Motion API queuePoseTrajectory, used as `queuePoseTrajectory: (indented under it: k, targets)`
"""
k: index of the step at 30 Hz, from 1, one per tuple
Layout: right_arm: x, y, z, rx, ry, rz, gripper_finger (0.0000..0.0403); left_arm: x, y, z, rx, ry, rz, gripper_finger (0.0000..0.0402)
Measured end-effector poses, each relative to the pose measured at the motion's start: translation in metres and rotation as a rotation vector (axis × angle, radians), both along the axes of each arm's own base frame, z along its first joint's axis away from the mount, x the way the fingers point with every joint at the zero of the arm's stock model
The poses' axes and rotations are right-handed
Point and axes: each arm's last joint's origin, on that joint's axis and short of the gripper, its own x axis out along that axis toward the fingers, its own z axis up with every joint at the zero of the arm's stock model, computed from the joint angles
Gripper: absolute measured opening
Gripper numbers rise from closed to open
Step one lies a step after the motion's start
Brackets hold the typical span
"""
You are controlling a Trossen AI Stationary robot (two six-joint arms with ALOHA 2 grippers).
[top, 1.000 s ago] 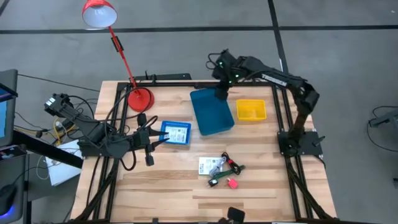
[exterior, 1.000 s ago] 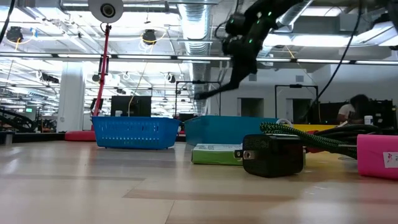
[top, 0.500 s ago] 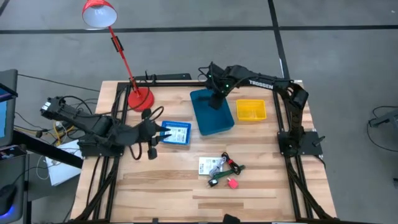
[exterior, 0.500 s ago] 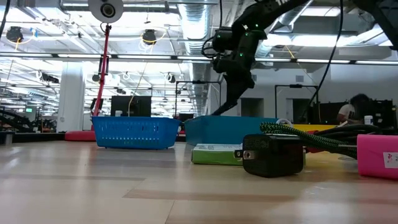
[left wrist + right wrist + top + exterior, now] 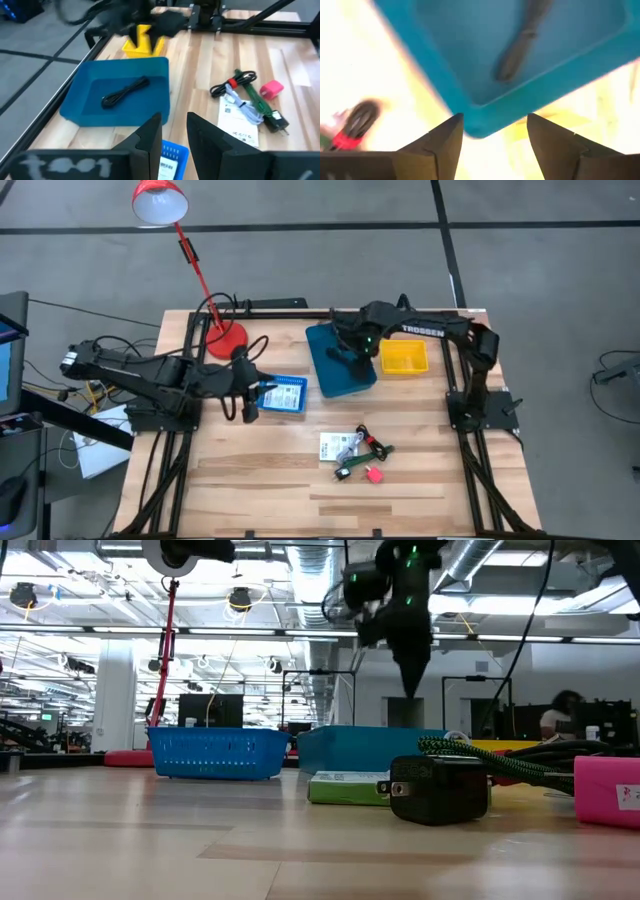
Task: Pick and place items into bin
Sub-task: Put the white charger cable into the blue bin
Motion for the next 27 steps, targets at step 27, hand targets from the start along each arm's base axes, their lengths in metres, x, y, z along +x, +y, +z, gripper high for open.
queuePoseTrajectory:
  k: [27]
  targets:
    - [0.01,0.177,-0.005,0.005,-0.214,0.581,0.0161,0.001,0.0,-0.006,0.005,0.007,0.004,0.008]
